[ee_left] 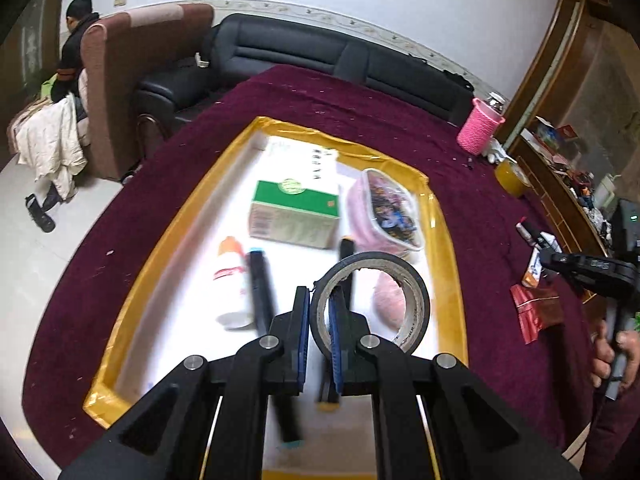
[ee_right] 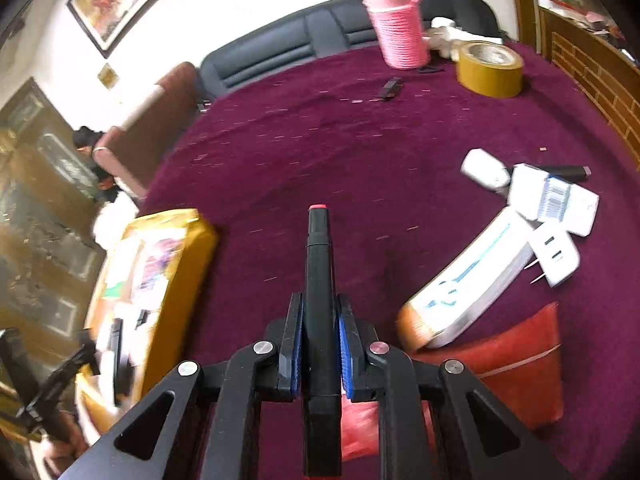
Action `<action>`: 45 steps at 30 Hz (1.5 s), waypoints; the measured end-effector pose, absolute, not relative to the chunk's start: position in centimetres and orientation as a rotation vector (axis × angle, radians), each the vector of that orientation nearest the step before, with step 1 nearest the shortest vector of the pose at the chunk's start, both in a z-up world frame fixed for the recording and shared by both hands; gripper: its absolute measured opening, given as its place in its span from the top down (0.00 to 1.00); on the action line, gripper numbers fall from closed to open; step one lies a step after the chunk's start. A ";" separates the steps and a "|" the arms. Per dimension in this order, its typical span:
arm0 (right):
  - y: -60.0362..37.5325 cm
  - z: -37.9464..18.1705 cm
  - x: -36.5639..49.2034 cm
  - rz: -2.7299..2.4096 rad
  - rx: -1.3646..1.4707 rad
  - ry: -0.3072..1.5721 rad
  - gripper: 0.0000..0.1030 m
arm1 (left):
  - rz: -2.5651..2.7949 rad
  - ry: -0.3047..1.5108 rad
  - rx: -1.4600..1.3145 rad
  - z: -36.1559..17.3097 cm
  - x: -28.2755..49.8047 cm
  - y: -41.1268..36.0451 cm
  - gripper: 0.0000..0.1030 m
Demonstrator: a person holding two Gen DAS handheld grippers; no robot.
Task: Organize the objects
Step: 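Grasp the tape roll with the left gripper while the right gripper grasps a black marker, then lower the tape roll and black marker into the tray and release both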
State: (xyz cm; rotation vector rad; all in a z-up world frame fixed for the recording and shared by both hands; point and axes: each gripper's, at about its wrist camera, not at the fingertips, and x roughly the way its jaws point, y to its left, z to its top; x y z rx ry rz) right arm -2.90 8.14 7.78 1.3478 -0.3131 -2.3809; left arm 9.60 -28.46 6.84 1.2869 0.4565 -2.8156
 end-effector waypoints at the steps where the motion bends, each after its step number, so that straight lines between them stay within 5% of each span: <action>1: 7.5 8.0 -2.4 -2.363 1.339 -0.320 0.84 | -2.806 0.452 1.292 6.8 9.8 -28.7 0.91; 21: -11.6 6.7 3.4 -2.010 1.351 -0.221 0.84 | -2.774 0.326 1.340 6.3 9.1 -32.5 0.91; 45: -13.5 3.3 5.0 -1.993 1.444 -0.249 0.83 | -2.804 0.143 1.512 4.7 5.3 -28.7 0.91</action>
